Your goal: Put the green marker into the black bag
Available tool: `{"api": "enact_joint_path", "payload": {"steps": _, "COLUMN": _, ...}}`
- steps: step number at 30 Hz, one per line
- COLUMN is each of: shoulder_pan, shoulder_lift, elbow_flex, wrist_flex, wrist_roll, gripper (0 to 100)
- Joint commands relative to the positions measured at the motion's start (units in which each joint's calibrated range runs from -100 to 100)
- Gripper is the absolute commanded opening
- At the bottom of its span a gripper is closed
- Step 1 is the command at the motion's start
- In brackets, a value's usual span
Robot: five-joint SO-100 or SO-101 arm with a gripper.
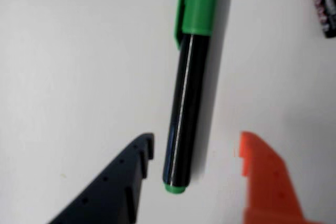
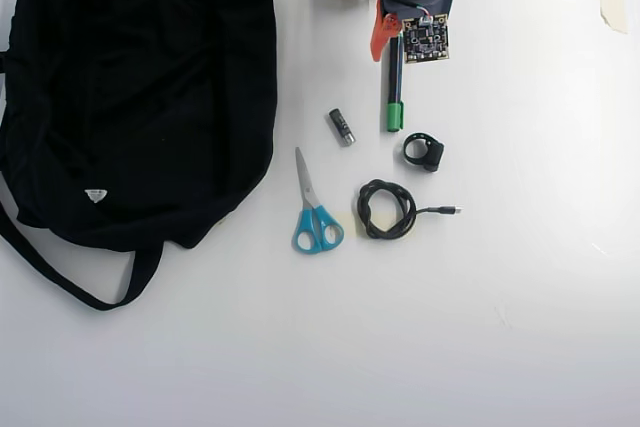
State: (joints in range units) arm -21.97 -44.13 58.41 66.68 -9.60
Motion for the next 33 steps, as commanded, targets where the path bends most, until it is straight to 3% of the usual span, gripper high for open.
{"api": "enact_joint_path", "payload": {"steps": 1, "shoulder_pan": 0.3, "shoulder_lift": 0.0, "elbow_flex": 0.0, "wrist_flex": -0.4, "wrist_roll": -0.2, "gripper": 26}}
{"api": "enact_joint_path", "payload": {"steps": 6, "shoulder_pan": 0.3, "shoulder_lift": -0.1, "elbow_flex": 0.0, "wrist_flex": 0.1, "wrist_roll": -0.2, "gripper": 30}}
{"api": "enact_joint_path", "payload": {"steps": 23, "shoulder_pan": -0.5, "shoulder_lift": 0.1, "elbow_flex": 1.2, "wrist_flex": -1.7, "wrist_roll": 0.2, "gripper": 30}}
{"api": "enact_joint_path", "payload": {"steps": 33, "shoulder_pan": -3.7, "shoulder_lift": 0.1, "elbow_flex": 6.2, "wrist_flex": -10.4, "wrist_roll": 0.3, "gripper": 30}}
